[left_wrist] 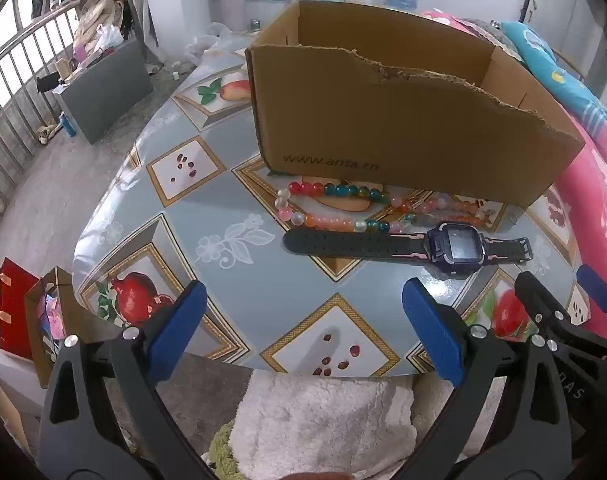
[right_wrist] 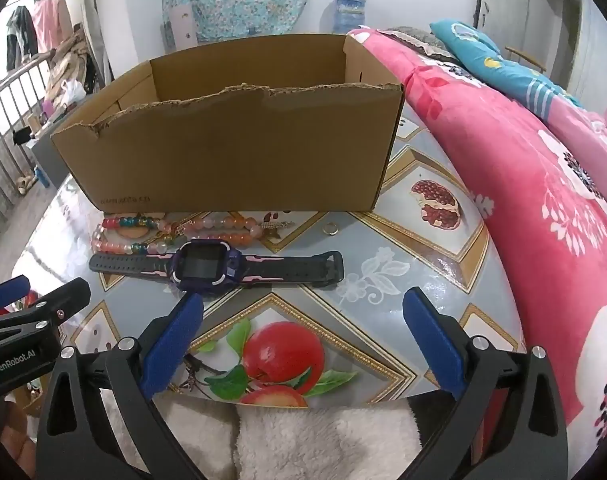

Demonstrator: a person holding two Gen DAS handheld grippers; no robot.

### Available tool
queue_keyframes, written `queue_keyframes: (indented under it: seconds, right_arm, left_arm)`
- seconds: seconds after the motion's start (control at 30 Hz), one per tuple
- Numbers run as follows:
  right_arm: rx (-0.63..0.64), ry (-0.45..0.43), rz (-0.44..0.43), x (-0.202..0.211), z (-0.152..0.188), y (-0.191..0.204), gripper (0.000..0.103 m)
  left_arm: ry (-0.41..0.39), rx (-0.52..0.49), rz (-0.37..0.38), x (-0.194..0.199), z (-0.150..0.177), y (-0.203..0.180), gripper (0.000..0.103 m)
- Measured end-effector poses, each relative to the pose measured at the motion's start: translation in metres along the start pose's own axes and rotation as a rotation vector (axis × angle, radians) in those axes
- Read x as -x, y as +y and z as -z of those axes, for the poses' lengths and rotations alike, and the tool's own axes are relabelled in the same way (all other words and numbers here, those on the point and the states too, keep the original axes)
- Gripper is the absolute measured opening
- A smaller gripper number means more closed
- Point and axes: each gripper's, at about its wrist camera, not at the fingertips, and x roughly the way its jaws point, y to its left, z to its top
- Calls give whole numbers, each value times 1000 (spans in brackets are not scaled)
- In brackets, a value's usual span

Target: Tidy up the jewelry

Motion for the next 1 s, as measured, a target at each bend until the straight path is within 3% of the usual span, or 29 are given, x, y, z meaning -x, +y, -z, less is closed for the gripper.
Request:
queue_keyframes:
  seconds: [1.0]
  right_arm:
    - [-9,2,2,-1,1,1,98]
  left_arm:
    - [8,0,10,-4,2,2,95]
